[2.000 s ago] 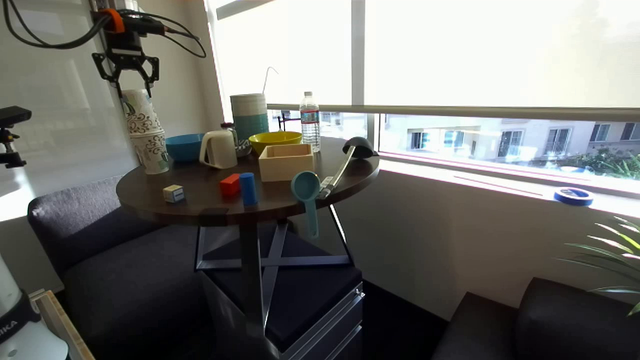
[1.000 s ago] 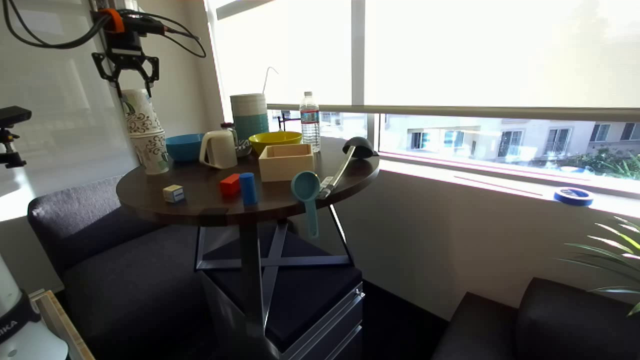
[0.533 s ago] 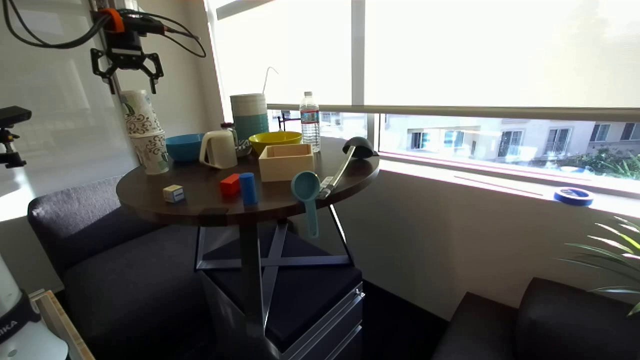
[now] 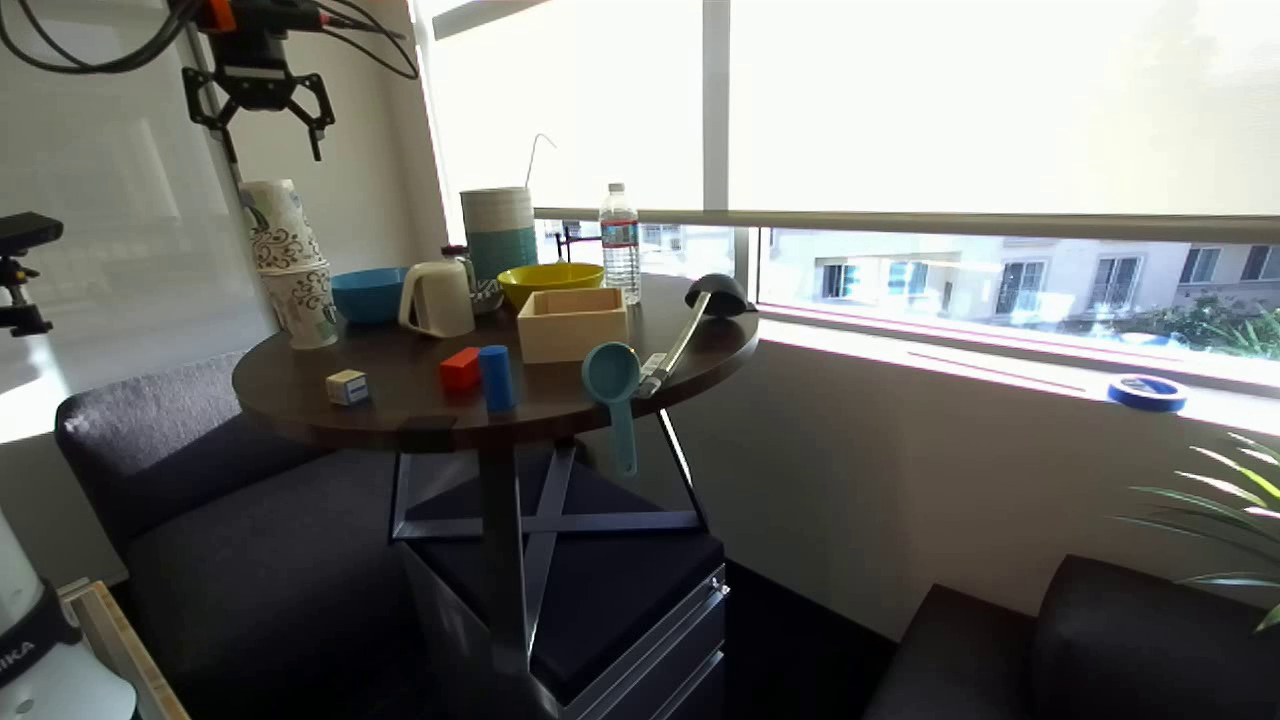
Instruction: Cover the cup using the other cup
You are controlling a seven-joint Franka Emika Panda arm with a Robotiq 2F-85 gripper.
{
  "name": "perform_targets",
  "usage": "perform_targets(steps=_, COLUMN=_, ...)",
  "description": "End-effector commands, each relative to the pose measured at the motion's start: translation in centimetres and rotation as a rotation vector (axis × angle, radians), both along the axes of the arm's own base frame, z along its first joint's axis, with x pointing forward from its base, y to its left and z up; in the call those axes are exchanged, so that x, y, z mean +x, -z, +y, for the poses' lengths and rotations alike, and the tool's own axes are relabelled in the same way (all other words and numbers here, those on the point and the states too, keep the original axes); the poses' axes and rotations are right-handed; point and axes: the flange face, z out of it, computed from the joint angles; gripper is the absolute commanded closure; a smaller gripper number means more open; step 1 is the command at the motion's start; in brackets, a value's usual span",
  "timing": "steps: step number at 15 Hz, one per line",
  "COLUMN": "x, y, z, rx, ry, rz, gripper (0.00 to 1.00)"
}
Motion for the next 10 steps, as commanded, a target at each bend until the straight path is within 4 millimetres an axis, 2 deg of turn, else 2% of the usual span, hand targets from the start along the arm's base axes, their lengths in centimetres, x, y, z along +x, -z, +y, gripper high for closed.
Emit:
perform_targets(steps=1, x=-2.7, y=-3.4, z=-2.1, rx=0.079, ry=0.138, rz=-0.015, gripper=0.0)
perform_targets(steps=6, x=-7.1, y=-7.0, z=-5.0, rx=0.171, ry=0.344, rz=-0.066, gripper=0.0)
perform_targets(steps=10, x=-10.5, y=-7.9, z=-6.7, rx=0.207, ry=0.423, rz=-0.088, gripper=0.0)
